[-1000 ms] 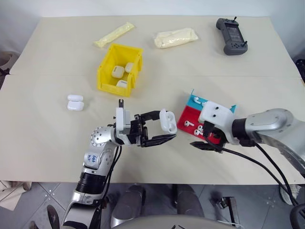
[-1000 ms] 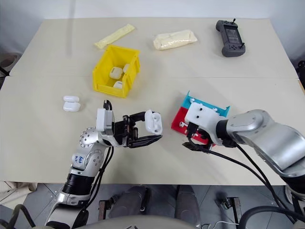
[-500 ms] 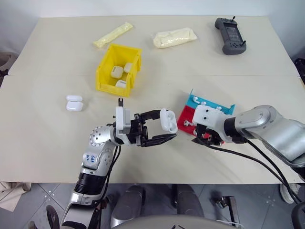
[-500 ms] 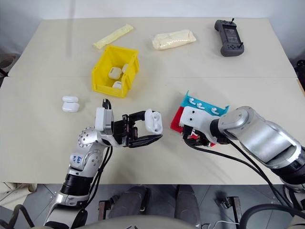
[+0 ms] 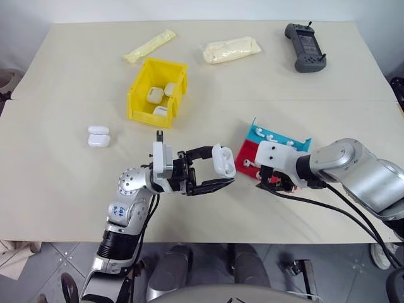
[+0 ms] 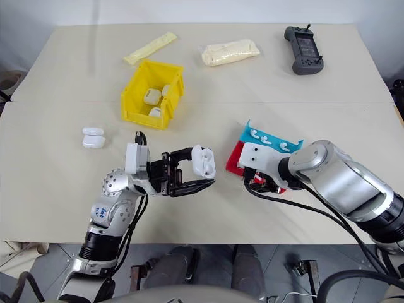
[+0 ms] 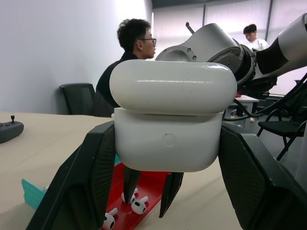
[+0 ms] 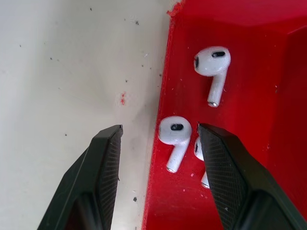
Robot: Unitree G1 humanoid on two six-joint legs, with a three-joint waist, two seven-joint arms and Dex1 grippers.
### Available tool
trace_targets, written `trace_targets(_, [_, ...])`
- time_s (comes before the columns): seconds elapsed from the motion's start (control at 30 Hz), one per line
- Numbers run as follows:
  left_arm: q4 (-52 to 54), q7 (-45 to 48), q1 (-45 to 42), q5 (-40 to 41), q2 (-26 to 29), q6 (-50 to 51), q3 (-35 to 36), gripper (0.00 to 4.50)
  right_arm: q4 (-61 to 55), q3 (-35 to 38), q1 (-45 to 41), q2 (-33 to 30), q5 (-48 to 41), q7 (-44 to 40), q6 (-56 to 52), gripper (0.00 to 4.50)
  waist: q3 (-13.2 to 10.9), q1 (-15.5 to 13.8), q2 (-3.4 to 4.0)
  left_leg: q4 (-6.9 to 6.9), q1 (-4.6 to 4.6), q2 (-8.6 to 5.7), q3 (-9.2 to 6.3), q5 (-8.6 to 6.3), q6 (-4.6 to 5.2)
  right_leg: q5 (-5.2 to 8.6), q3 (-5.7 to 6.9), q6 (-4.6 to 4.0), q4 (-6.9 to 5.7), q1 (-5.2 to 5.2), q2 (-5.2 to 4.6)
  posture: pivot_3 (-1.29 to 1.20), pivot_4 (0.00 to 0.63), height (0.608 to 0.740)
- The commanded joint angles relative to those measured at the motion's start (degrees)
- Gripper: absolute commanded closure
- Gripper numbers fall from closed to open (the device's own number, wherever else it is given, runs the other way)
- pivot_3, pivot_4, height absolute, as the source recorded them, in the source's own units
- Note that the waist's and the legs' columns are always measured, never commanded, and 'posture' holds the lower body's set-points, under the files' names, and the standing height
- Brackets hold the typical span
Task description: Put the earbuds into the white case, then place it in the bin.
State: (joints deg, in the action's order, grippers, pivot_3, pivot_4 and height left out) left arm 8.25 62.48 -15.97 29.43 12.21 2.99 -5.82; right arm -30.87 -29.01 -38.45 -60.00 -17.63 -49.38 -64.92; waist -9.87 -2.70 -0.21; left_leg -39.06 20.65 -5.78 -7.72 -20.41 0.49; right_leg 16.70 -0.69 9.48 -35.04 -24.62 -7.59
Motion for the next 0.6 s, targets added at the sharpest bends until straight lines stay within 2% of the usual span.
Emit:
trace_targets(0.03, [2.5, -0.5, 0.2, 1.2, 0.1, -0.3, -0.4, 1.72, -0.4, 0.1, -0.1, 0.5, 1.2, -0.5, 0.4, 1.93, 0.0, 0.0, 0.00, 0.00, 0.00, 0.00, 0.00, 0.00, 0.00, 0.00, 0.00, 0.00, 0.00, 0.00, 0.00, 0.00, 0.150, 0.740])
trace_targets(0.13, [2.6, -0.6, 0.2, 1.3, 0.2, -0.3, -0.4, 1.72, -0.3, -0.2, 0.1, 0.8, 1.7, -0.6, 0.2, 1.93, 0.0, 0.0, 0.00, 0.00, 0.00, 0.00, 0.00, 0.00, 0.00, 0.00, 0.00, 0.00, 0.00, 0.00, 0.00, 0.00, 0.150, 0.740])
trace_targets(0.27, [2.7, -0.5, 0.3, 1.4, 0.3, -0.3, -0.4, 1.72, -0.5, -0.2, 0.4, 1.3, 2.1, -0.6, -0.1, 2.75, 0.0, 0.0, 0.00, 0.00, 0.00, 0.00, 0.00, 0.00, 0.00, 0.00, 0.00, 0.00, 0.01, 0.00, 0.00, 0.00, 0.150, 0.740])
trace_targets(0.33, [2.7, -0.4, 0.2, 1.5, 0.4, -0.3, -0.5, 1.72, -0.6, -0.2, 0.5, 1.4, 2.3, -0.6, -0.1, 3.37, 0.0, 0.0, 0.00, 0.00, 0.00, 0.00, 0.00, 0.00, 0.00, 0.00, 0.00, 0.00, 0.01, 0.00, 0.00, 0.00, 0.150, 0.740])
trace_targets(0.6, [2.5, 0.1, 0.0, 1.8, 0.4, -0.2, -0.5, 1.72, -1.0, -0.2, 1.1, 1.4, 3.1, -1.0, 0.0, 3.37, 0.0, 0.0, 0.00, 0.01, 0.00, 0.00, -0.01, 0.00, 0.00, 0.00, 0.00, 0.00, 0.01, 0.00, 0.00, 0.00, 0.150, 0.740])
